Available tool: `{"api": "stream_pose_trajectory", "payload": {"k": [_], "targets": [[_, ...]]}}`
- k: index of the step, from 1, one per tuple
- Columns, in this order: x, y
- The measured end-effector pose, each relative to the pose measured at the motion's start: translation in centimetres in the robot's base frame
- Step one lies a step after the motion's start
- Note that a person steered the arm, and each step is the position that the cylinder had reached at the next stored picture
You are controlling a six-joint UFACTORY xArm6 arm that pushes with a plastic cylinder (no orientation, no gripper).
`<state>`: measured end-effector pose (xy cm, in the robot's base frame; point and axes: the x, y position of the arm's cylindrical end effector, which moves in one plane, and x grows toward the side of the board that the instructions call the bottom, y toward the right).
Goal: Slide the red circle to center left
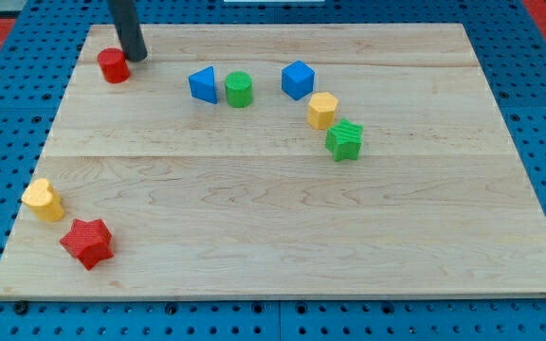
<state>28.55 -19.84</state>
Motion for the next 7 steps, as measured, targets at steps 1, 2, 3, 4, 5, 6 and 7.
{"api": "stream_pose_trajectory", "payload": {"k": [1, 2, 3, 4, 5, 6, 7], "targets": [[1.5, 0.1], [-1.6, -0.2], [-1.4, -2.6], [0.6, -3.4], [3.2, -3.4], [3.3, -4.1], [2.2, -5.4]]}}
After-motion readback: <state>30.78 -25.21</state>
